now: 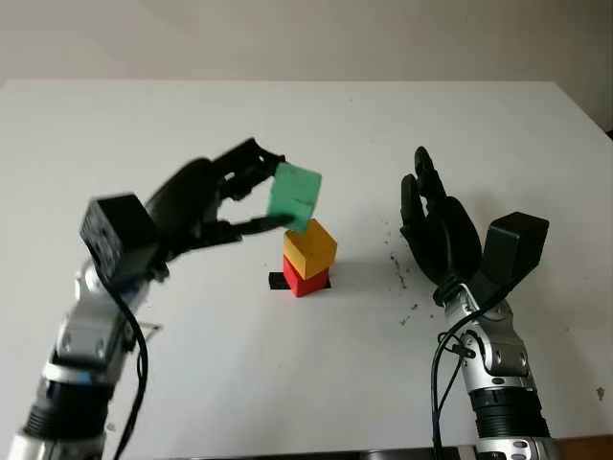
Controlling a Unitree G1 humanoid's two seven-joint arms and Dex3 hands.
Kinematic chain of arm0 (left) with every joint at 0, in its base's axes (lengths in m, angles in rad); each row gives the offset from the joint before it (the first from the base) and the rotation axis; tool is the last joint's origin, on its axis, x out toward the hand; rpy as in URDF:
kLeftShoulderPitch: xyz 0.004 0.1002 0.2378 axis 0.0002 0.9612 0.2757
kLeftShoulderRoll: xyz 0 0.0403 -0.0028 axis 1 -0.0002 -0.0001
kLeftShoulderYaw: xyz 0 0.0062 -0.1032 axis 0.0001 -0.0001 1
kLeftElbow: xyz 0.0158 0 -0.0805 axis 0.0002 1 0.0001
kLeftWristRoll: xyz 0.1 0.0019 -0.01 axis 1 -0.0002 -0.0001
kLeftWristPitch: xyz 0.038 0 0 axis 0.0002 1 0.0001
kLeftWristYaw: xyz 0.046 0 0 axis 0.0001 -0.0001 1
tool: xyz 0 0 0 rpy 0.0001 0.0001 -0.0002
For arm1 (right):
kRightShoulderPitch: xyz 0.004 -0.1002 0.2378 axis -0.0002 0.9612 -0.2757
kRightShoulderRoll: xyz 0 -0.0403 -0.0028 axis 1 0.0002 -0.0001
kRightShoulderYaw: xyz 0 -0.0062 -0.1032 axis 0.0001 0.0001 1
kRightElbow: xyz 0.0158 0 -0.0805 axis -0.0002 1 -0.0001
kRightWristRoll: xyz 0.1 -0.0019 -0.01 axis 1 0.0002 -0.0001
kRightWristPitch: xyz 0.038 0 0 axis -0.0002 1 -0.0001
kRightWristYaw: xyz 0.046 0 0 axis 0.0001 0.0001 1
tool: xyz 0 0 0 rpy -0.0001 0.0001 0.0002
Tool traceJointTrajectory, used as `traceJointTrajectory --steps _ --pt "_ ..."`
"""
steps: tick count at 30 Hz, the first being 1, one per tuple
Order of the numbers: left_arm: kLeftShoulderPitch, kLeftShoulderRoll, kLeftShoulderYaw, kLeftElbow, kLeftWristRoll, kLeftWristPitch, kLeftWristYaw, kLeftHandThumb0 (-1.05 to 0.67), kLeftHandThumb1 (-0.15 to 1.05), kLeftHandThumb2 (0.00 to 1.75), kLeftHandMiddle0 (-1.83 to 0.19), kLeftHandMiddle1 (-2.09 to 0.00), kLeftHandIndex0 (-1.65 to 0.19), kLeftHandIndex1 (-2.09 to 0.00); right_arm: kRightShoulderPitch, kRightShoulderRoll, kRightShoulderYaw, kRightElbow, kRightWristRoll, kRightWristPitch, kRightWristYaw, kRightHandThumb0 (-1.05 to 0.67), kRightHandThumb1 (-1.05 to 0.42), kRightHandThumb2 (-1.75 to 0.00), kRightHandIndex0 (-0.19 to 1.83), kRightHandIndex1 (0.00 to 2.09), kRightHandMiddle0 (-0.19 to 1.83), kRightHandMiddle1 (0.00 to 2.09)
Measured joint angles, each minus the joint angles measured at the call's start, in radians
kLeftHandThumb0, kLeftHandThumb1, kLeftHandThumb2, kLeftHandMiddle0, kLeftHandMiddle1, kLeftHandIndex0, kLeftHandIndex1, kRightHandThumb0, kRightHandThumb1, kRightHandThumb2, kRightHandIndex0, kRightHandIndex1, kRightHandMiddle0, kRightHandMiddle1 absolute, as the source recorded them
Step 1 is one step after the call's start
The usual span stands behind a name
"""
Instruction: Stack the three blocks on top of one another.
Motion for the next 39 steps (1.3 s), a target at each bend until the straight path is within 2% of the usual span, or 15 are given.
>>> traceJointTrajectory --steps 6,12,19,26,39 --pt "0.043 -0.022 0.0 -0.033 0.001 0.022 0.022 -0.49 1.05 0.24 -0.16 -0.05 -0.33 -1.46 0.008 0.008 0.003 -0.007 -0.001 0.0 -0.004 -0.66 -1.05 -0.63 -0.19 0.0 -0.19 0.0" --pt "0.043 -0.036 -0.007 -0.02 0.024 -0.008 0.032 -0.51 1.05 0.25 -0.17 -0.05 -0.29 -1.5 0.013 0.012 0.005 -0.013 -0.002 0.0 -0.005 -0.67 -1.05 -0.62 -0.19 0.0 -0.19 0.0" --pt "0.035 -0.067 -0.019 0.062 0.066 -0.064 0.071 -0.53 1.05 0.27 -0.17 -0.05 -0.27 -1.5 0.016 0.013 0.005 -0.013 -0.009 0.0 -0.009 -0.67 -1.05 -0.62 -0.19 0.0 -0.19 0.0" --pt "0.013 -0.113 -0.022 0.066 0.088 -0.065 0.134 -0.52 1.05 0.28 -0.18 -0.06 -0.24 -1.51 0.016 0.014 0.005 -0.013 -0.008 0.0 -0.007 -0.66 -1.05 -0.62 -0.19 0.0 -0.19 0.0" --pt "0.004 -0.145 -0.023 0.066 0.079 -0.049 0.133 -0.53 1.05 0.26 -0.2 -0.06 -0.26 -1.5 0.016 0.014 0.004 -0.013 -0.008 0.0 -0.003 -0.68 -1.05 -0.6 -0.19 0.0 -0.19 0.0"
